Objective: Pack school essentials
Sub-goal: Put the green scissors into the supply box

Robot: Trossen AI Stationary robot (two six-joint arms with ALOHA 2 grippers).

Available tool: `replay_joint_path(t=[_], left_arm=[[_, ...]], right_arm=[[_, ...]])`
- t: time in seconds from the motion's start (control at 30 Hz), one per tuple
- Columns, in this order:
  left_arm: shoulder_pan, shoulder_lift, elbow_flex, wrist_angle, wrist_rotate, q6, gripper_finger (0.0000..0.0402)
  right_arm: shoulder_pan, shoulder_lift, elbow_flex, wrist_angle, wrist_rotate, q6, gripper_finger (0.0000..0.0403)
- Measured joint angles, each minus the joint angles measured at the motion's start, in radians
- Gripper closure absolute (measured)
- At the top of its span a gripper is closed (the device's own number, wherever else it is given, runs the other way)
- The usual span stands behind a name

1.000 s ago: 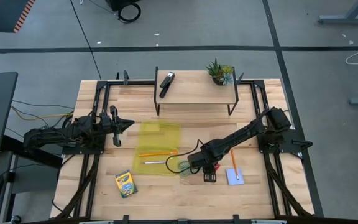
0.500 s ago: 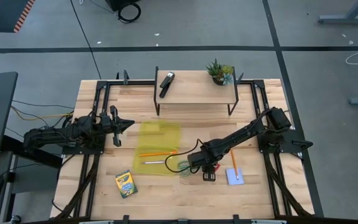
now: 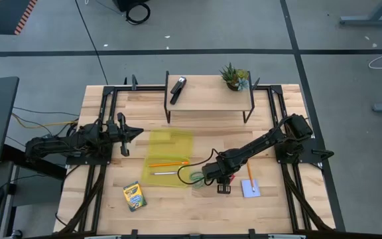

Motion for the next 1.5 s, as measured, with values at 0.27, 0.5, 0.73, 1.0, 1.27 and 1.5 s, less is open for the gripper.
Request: replay_joint_path(t=[0.27,0.5,0.73,1.0,1.27,1.5], left_arm=[[0.000,0.000,0.000,0.000,0.000,0.000,0.0380],[0.000,0.000,0.000,0.000,0.000,0.000,0.0379],[0.000,0.000,0.000,0.000,0.000,0.000,0.0385],[0.000,0.000,0.000,-0.001,0.000,0.000,0.0377],[0.000,0.000,0.000,-0.002,0.000,0.000,0.0385],[0.000,0.000,0.000,-0.001,0.000,0.000,0.0379]], right_arm=[[0.000,0.003,0.012,-0.013,0.002,-0.012,0.0290],[-0.001,0.005,0.012,-0.015,0.005,-0.017,0.0325],[-0.001,-0.001,0.011,-0.015,0.004,-0.023,0.0337],[0.001,-0.021,0.036,-0.052,0.005,-0.038,0.0336],[0.000,-0.037,0.037,-0.109,0.007,-0.036,0.0336],[0.000,-0.112,0.040,-0.157,0.012,-0.023,0.0336]])
